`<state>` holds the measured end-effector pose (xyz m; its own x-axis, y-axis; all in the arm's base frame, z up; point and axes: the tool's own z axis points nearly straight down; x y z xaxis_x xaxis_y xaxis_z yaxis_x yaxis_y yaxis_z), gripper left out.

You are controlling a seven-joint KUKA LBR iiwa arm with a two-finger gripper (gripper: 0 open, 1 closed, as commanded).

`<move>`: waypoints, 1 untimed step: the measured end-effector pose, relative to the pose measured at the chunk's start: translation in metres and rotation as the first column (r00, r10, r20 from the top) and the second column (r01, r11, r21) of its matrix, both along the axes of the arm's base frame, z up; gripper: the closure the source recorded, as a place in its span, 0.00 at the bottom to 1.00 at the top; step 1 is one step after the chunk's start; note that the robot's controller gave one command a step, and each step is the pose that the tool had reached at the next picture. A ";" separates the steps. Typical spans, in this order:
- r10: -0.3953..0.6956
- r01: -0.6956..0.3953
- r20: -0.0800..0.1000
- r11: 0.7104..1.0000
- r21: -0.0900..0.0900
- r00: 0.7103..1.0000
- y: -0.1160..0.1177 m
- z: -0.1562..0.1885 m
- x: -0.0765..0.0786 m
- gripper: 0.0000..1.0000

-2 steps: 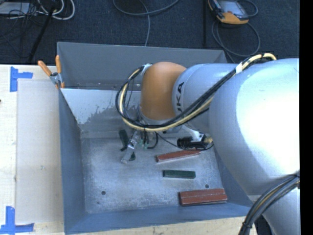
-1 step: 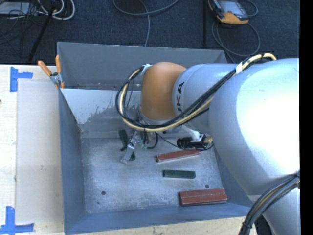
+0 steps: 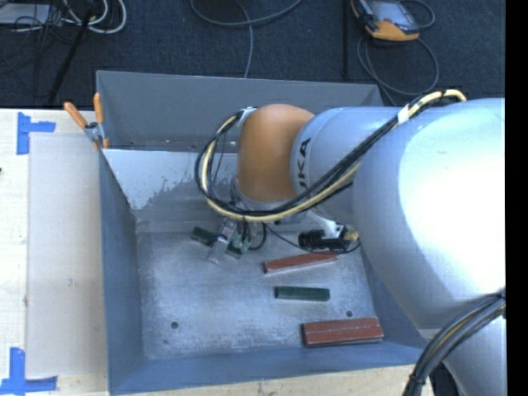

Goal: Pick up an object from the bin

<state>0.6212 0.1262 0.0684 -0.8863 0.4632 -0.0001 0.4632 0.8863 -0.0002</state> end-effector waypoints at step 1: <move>0.003 -0.003 0.008 1.000 0.002 1.000 0.000 0.120 0.002 1.00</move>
Offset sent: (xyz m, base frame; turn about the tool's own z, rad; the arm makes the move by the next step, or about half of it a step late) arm -0.0001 0.0000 0.1150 0.0000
